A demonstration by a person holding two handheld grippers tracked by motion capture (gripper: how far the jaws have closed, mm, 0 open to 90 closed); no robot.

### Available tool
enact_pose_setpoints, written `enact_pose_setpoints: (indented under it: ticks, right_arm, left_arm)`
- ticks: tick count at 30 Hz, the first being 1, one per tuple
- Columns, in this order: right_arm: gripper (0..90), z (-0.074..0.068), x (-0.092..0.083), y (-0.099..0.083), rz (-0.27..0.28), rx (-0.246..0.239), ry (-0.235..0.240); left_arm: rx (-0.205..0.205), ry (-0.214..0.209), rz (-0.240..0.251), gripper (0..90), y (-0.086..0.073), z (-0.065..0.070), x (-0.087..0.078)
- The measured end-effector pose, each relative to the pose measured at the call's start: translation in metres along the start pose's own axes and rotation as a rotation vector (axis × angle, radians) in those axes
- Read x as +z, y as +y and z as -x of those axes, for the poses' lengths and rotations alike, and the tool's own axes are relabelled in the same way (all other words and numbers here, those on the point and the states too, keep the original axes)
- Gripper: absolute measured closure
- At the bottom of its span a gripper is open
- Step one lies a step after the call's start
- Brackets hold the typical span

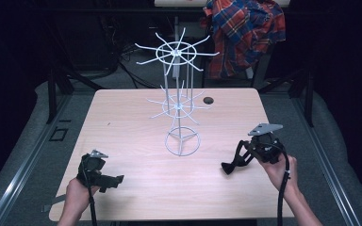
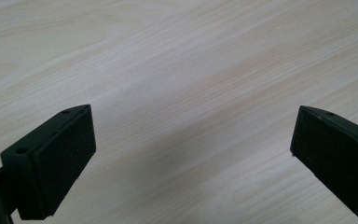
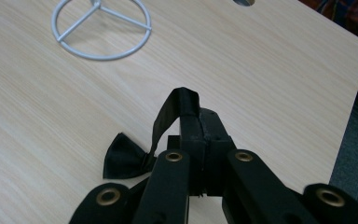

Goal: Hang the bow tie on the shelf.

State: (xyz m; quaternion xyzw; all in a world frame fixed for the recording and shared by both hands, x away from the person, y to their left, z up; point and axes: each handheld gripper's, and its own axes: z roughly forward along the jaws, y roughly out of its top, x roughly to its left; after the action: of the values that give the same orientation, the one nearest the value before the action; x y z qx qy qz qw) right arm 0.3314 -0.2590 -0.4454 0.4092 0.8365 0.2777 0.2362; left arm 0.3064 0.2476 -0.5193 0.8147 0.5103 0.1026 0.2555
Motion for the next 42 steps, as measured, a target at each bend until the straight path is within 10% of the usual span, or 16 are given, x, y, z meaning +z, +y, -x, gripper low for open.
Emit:
enact_pose_setpoints:
  ticks: [42]
  right_arm:
    - [89.9,-0.020,0.014,0.054,0.045,-0.060,0.052]
  left_arm:
    - [0.004,-0.007,-0.018,0.0,0.001,0.001,0.003]
